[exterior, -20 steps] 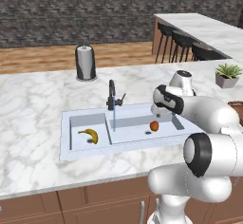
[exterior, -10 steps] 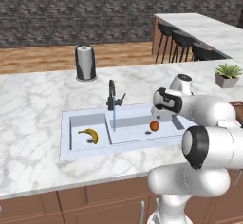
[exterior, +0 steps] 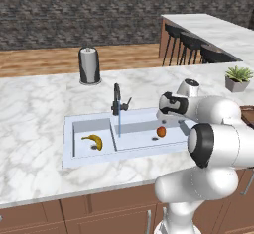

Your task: Pick the banana, mango from the sink and place them on the cutting board to airdry. Then turn off the sink faucet.

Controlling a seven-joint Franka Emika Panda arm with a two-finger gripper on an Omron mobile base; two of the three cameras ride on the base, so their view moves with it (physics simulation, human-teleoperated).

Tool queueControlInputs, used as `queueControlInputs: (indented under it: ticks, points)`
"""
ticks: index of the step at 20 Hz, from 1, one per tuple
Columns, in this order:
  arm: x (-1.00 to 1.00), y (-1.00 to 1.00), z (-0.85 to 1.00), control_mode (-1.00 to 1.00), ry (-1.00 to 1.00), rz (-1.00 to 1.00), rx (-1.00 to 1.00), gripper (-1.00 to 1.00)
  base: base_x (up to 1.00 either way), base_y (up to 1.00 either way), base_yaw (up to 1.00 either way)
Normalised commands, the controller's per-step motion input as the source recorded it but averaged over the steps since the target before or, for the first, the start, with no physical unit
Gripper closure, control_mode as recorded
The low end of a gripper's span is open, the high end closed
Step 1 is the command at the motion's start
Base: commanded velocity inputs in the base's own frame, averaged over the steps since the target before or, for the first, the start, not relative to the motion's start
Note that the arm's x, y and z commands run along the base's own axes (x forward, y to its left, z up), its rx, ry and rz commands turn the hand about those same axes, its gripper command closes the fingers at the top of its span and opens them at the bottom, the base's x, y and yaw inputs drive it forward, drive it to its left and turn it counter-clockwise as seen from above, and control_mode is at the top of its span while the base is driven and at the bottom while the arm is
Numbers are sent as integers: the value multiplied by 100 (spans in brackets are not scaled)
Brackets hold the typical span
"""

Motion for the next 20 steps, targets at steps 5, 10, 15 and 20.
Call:
queueControlInputs:
  ticks: [5,10,15,20]
  points:
    - [11,0,-37,-100,0,0,0,-100,0,0,0]
    - [12,0,-41,-100,0,0,0,-100,0,0,0]
    - [15,0,-25,-100,0,0,0,-100,0,0,0]
    - [13,0,-12,-100,0,0,0,-100,0,0,0]
